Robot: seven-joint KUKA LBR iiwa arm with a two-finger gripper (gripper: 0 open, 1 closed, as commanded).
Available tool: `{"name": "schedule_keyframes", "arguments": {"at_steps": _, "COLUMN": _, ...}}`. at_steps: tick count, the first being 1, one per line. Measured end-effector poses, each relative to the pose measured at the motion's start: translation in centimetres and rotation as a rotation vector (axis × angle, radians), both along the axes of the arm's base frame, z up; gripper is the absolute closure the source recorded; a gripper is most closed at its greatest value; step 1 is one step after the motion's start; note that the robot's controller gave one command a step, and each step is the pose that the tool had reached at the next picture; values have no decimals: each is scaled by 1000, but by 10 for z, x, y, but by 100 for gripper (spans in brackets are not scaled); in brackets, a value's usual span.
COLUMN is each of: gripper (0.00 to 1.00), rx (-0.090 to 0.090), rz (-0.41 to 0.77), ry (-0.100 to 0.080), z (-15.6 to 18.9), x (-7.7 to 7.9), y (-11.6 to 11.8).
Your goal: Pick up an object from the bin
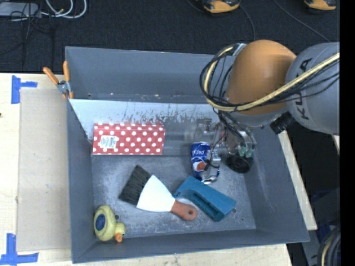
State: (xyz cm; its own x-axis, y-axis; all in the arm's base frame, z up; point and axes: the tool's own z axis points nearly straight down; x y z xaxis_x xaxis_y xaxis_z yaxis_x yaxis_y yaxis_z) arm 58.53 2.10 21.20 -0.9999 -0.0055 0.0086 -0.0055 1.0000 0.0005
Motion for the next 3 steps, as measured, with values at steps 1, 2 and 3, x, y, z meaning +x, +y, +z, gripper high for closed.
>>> {"name": "schedule_keyframes", "arguments": {"at_steps": 1, "gripper": 0, "rx": 0, "rz": 0, "ry": -8, "z": 5, "x": 2, "y": 0}}
{"name": "schedule_keyframes", "arguments": {"at_steps": 2, "gripper": 0, "rx": 1, "rz": 48, "ry": -9, "z": -46, "x": -8, "y": -9}}
{"name": "schedule_keyframes", "arguments": {"at_steps": 3, "gripper": 100, "rx": 0, "rz": -52, "ry": -4, "z": -106, "x": -49, "y": -32}}
